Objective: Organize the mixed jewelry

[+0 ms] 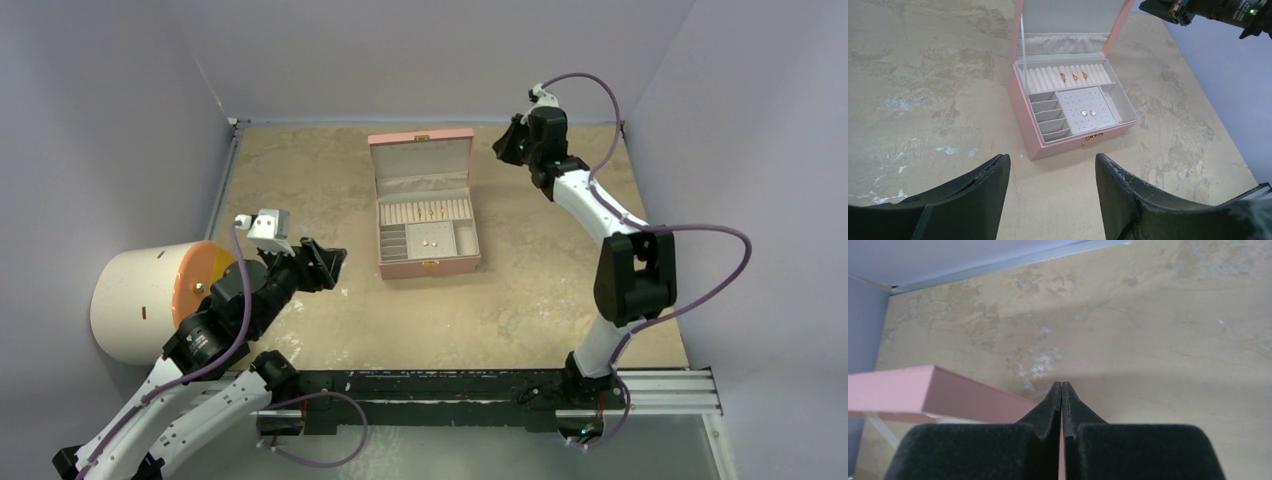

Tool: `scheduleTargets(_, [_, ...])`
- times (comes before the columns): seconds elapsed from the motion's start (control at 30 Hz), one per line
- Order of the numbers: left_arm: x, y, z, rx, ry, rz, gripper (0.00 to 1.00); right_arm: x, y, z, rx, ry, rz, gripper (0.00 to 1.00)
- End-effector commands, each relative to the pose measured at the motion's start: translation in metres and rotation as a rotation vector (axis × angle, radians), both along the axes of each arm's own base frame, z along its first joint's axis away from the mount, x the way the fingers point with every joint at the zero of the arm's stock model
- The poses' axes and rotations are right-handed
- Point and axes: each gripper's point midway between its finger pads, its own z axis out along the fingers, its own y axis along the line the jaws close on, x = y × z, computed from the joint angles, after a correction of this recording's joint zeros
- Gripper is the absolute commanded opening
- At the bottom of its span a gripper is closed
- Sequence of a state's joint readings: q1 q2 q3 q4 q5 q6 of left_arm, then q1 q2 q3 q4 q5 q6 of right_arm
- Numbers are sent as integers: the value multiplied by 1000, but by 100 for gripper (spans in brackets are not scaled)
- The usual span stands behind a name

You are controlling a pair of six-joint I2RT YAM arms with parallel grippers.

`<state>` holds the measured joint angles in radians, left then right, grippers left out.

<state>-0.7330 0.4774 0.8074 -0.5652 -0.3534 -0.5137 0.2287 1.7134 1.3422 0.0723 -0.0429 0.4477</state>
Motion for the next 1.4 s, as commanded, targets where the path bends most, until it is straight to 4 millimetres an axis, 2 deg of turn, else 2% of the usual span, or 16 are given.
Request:
scheduleTargets(0.0, [1,4,14,-37,-29,28,63,25,26,40,132,-72,80,0])
scheduleTargets(0.17, [1,6,14,-39,-31,32,63,38,47,35,203,-35,174,0])
scheduleTargets(0.4, [1,5,14,-40,-31,27,63,36,66,38,259,-56,286,0])
scheduleTargets(0.57, [1,4,14,-41,-31,25,63,21,86,43,319,-62,432,0])
scheduleTargets(0.93, [1,3,14,-40,-30,18,63,-12,102,58,404,-106,599,0])
scheduleTargets(1.03, [0,3,14,-41,-31,17,63,-20,104,63,428,-124,625,0])
scheduleTargets(1.37, [1,3,15,-43,-31,17,63,-45,99,57,463,-135,605,0])
